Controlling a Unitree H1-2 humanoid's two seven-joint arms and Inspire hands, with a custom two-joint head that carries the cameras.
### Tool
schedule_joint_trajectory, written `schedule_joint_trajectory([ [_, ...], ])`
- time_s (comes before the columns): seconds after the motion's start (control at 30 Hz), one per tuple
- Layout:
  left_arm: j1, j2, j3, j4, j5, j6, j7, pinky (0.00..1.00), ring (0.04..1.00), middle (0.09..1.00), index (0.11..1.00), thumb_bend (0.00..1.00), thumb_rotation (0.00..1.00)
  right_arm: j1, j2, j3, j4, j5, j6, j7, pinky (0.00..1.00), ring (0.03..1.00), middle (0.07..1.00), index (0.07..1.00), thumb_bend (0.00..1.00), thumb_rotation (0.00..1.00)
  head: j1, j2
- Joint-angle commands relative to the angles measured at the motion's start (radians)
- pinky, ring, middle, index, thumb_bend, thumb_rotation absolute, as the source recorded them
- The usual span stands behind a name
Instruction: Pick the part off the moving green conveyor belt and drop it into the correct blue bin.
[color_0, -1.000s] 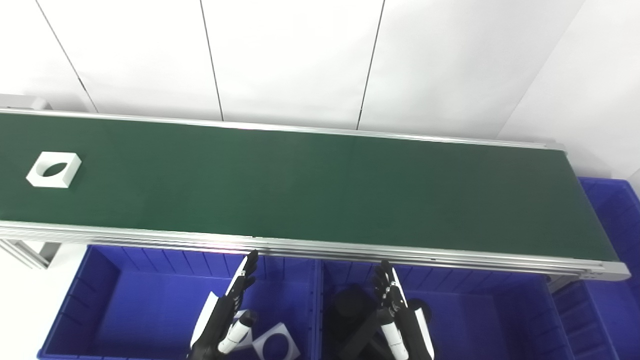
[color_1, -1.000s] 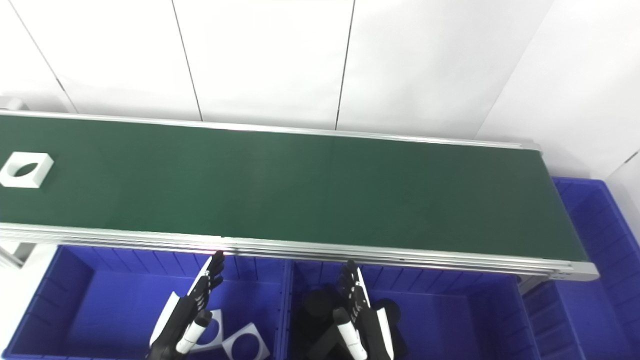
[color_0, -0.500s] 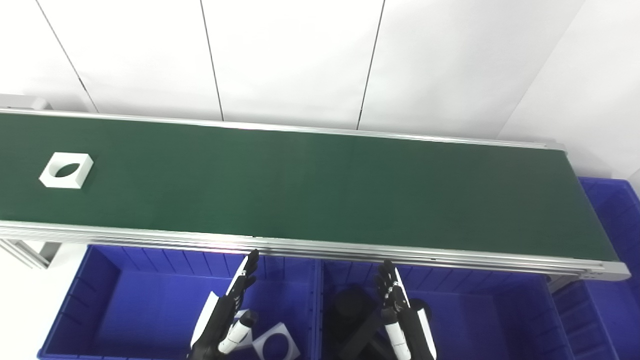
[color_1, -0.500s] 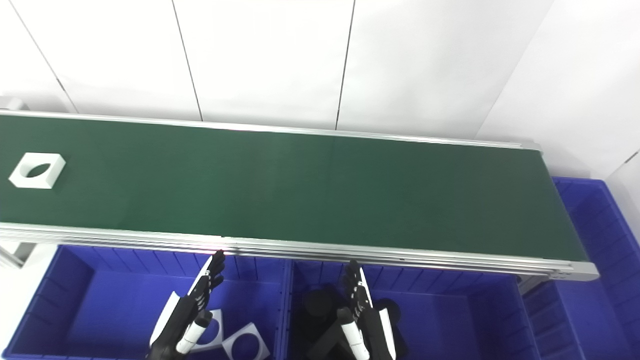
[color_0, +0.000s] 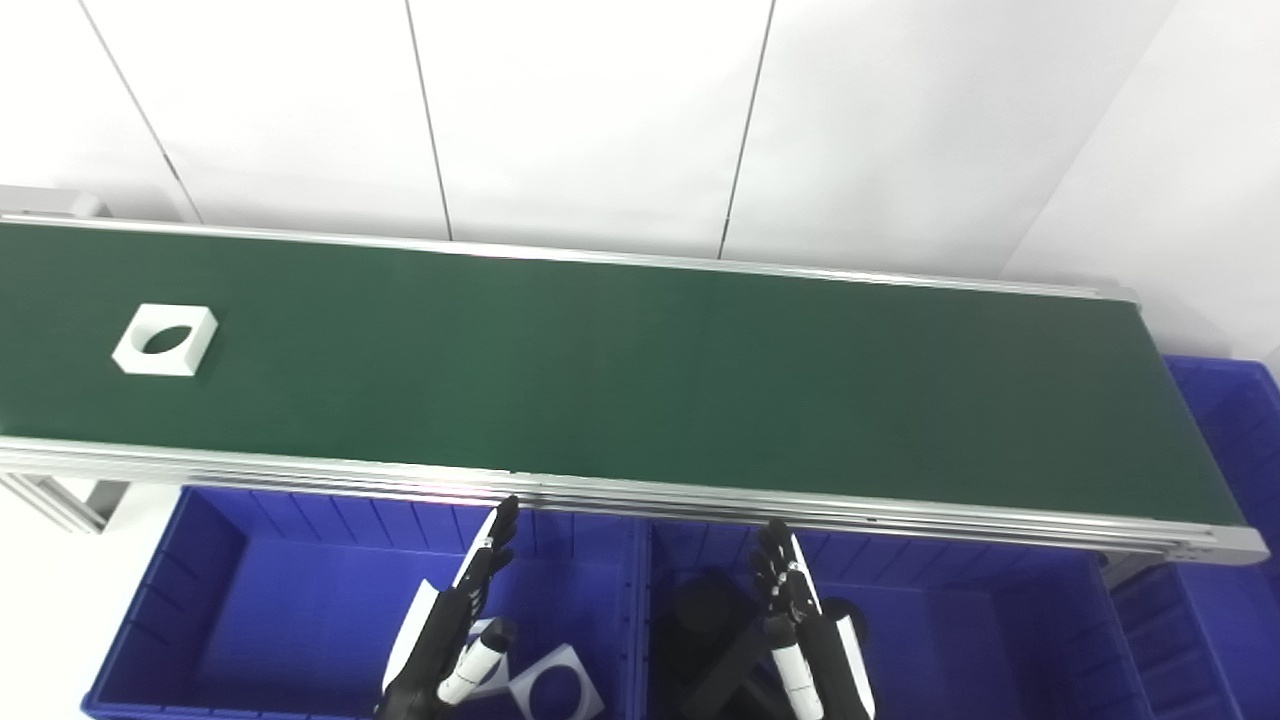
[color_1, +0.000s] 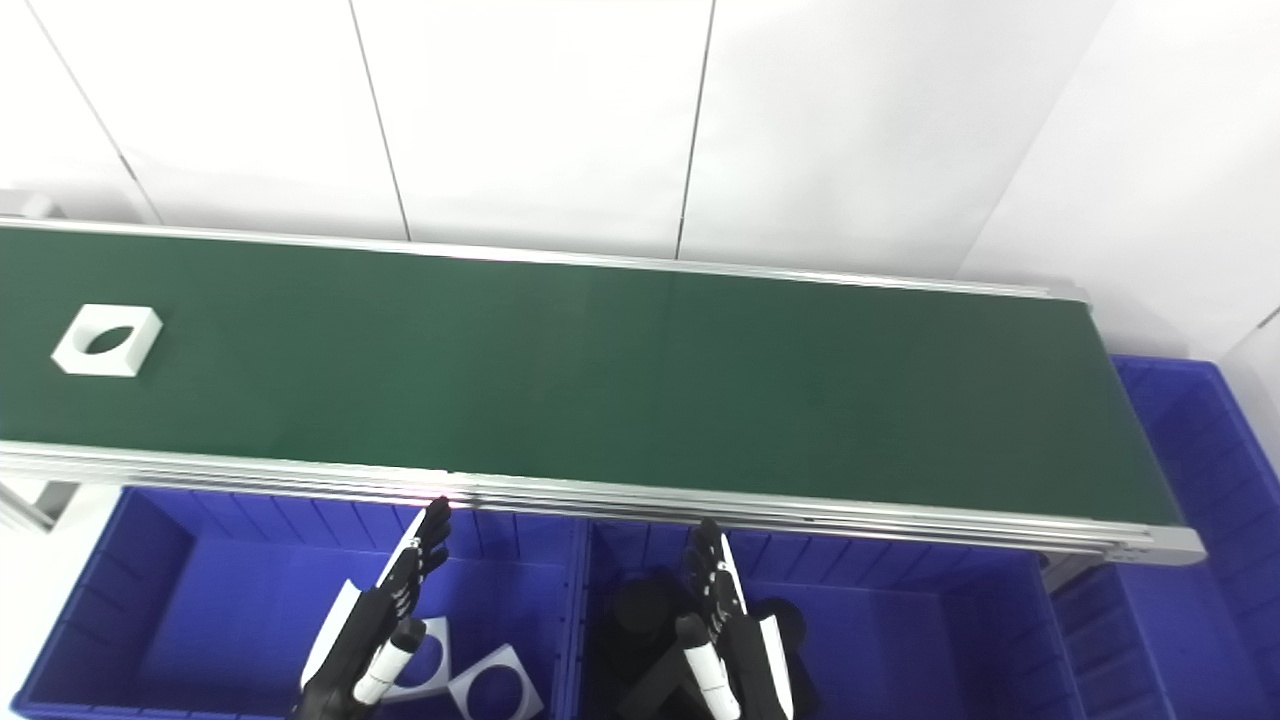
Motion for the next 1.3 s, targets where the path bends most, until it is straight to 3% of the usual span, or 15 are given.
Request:
schedule_joint_trajectory([
  [0.0, -0.004, 0.003, -0.012, -0.026, 0.012, -0.034, 0.011, 0.97, 0.997, 1.0, 0.991, 0.79, 1.0, 0.002, -0.007, 0.001, -0.027, -0.003, -0.058, -0.002, 0.99, 0.968, 0.99, 1.0, 0.8, 0.91, 0.008, -0.004],
  [0.17, -0.015, -0.005, -0.035, -0.009, 0.023, -0.034, 0.039, 0.96, 0.988, 0.993, 0.978, 0.76, 0.95, 0.005, -0.015, -0.01, -0.017, 0.018, -0.058, 0.007, 1.0, 0.981, 0.995, 1.0, 0.79, 0.92, 0.111, -0.048],
  [0.3, -0.024, -0.011, -0.054, 0.01, 0.031, -0.034, 0.07, 0.94, 0.974, 0.976, 0.958, 0.73, 0.89, 0.0, -0.025, -0.02, -0.004, 0.029, -0.058, 0.019, 1.0, 0.993, 1.0, 1.0, 0.79, 0.96, 0.142, -0.076],
  [0.73, -0.051, 0.001, -0.107, 0.048, 0.029, -0.034, 0.131, 0.93, 0.958, 0.962, 0.947, 0.73, 0.83, -0.016, -0.01, -0.052, 0.039, 0.05, -0.058, 0.049, 1.0, 1.0, 1.0, 1.0, 0.73, 1.0, 0.151, -0.142],
  [1.27, -0.063, 0.012, -0.129, 0.057, 0.015, -0.034, 0.179, 0.91, 0.941, 0.953, 0.936, 0.72, 0.78, -0.035, -0.002, -0.064, 0.073, 0.034, -0.058, 0.058, 1.0, 1.0, 1.0, 1.0, 0.68, 1.0, 0.148, -0.181],
])
